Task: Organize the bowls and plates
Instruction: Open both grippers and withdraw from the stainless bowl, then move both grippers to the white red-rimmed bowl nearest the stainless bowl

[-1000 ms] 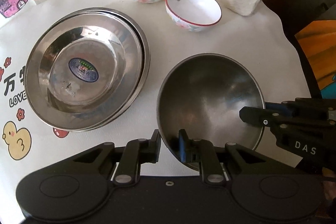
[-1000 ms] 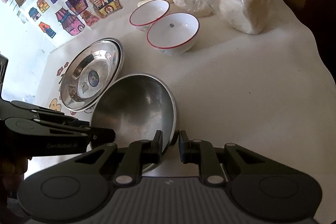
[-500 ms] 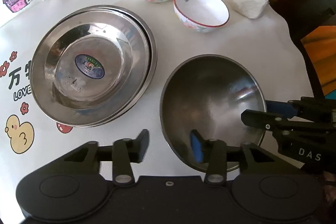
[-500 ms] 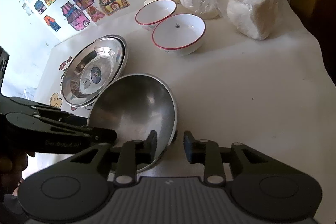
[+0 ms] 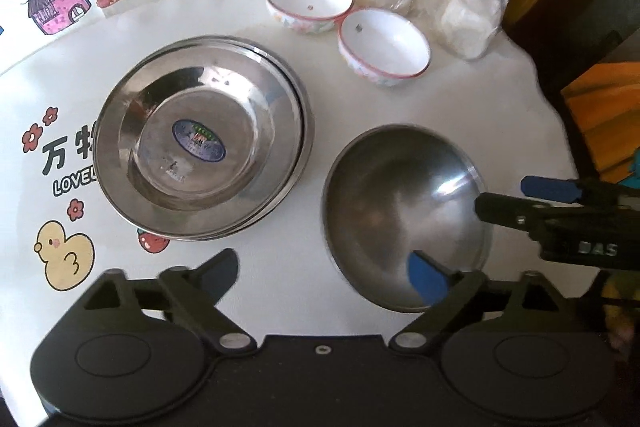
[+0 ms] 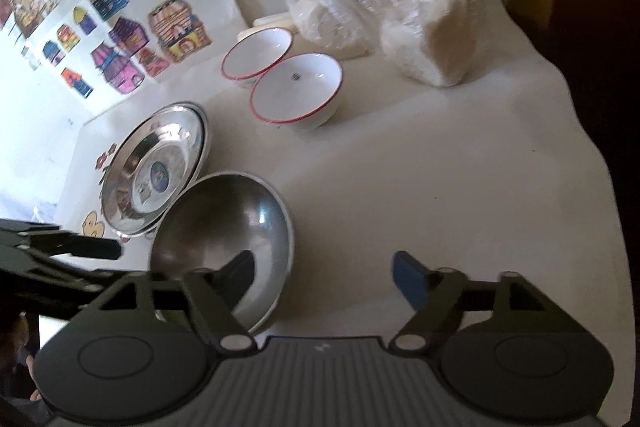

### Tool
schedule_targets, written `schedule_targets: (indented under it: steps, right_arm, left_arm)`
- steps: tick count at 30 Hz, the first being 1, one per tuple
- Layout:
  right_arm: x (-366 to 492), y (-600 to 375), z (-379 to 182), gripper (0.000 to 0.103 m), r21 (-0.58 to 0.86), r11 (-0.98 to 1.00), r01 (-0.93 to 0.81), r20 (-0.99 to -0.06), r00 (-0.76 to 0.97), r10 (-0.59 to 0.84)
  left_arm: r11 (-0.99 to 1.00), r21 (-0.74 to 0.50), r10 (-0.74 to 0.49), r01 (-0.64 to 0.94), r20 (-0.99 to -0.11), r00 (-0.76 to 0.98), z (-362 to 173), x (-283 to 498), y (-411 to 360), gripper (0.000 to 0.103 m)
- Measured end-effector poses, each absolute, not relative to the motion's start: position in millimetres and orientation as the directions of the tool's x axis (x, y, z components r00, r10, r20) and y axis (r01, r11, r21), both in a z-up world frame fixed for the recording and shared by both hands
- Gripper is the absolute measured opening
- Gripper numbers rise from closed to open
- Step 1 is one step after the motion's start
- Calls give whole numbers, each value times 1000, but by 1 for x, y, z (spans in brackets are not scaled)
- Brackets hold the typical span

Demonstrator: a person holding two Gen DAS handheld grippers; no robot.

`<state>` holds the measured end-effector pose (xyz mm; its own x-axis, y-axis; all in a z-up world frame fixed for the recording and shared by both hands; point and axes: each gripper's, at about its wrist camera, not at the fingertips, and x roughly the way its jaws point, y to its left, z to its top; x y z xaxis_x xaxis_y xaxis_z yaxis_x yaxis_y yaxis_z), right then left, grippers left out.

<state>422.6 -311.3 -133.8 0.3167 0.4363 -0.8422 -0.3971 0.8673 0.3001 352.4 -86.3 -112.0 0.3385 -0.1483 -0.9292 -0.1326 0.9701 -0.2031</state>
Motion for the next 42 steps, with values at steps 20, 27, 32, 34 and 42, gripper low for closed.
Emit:
schedule_targets:
  steps: [20, 27, 32, 34, 42]
  right_arm:
    - [449, -324, -129, 103, 293, 903, -315, -805, 428, 410]
    - [481, -322, -134, 103, 312, 903, -296, -800, 431, 418]
    - [504, -318, -145, 103, 349, 907, -235, -804, 422, 419]
    - [511, -315, -150, 103, 360, 909, -209, -808, 417, 416]
    - [522, -297, -159, 92, 365, 897, -249, -802, 406, 439]
  left_arm:
    - [945, -241, -81, -221, -827, 557, -84, 424, -66, 102]
    - [952, -205, -61, -229, -856, 514, -105, 483, -77, 102]
    - [961, -131, -15, -245, -905, 426, -120, 516, -82, 102]
    - [963, -115, -4, -244, -910, 416, -123, 525, -84, 102]
    - [967, -99, -3, -236, -927, 376, -134, 536, -84, 102]
